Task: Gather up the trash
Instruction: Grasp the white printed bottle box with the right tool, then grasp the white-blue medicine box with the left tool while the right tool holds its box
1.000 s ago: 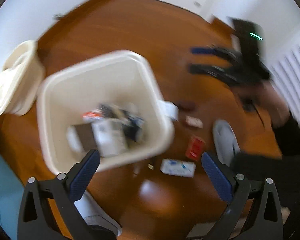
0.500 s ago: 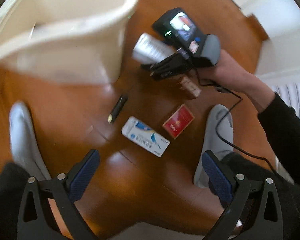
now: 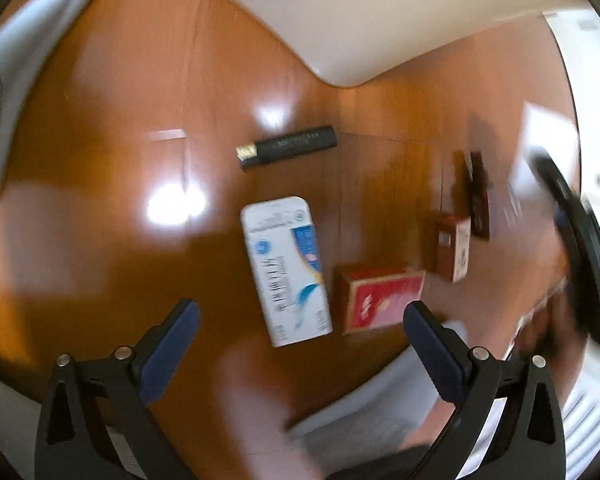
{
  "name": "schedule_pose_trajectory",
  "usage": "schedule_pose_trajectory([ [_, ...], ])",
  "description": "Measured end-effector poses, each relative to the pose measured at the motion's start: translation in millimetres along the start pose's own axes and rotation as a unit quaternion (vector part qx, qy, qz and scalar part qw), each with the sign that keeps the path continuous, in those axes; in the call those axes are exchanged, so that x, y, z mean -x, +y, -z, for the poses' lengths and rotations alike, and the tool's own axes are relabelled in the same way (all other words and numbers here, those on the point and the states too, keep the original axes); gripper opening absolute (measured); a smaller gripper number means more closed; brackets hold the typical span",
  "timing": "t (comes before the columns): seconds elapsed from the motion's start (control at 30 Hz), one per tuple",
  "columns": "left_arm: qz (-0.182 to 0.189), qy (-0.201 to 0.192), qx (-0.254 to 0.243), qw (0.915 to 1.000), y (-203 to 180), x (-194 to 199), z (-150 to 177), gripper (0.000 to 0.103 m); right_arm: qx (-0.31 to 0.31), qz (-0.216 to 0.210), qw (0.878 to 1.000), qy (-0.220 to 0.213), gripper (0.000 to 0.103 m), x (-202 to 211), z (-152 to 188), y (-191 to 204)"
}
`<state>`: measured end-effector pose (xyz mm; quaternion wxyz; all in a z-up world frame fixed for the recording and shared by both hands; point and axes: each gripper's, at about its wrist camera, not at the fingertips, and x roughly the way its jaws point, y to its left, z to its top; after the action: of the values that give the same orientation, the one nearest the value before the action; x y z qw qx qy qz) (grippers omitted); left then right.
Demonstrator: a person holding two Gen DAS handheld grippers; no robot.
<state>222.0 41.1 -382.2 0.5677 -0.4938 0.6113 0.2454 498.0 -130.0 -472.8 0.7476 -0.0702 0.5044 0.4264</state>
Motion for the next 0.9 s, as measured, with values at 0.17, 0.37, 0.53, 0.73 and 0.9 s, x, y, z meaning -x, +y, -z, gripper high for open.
schedule_pose_trajectory([
  [0.17, 0.001, -0.005, 0.053, 0.9986, -3.4, -28.6, -3.1, 0.103, -0.067, 0.01, 0.998, -0.015, 0.057, 31.2, 29.5, -14.3],
  [0.37, -0.01, -0.001, 0.103, 0.9946, 7.1, -52.3, -4.0, 0.103, -0.106, 0.012, 0.994, -0.026, 0.058, 50.1, 40.4, -28.2],
  [0.53, -0.027, -0.001, 0.114, 0.9931, 6.4, -65.1, -2.2, 0.095, -0.123, 0.014, 0.991, -0.039, 0.058, 59.9, 50.2, -33.3],
  [0.73, -0.053, 0.005, 0.086, 0.9948, -6.7, -72.2, -2.2, 0.055, -0.129, 0.018, 0.99, -0.049, 0.058, 68.6, 52.2, -35.5],
  [0.9, -0.06, 0.005, 0.035, 0.9976, -18.3, -61.8, -6.1, 0.049, -0.129, 0.024, 0.99, -0.059, 0.058, 76.2, 49.9, -35.6],
])
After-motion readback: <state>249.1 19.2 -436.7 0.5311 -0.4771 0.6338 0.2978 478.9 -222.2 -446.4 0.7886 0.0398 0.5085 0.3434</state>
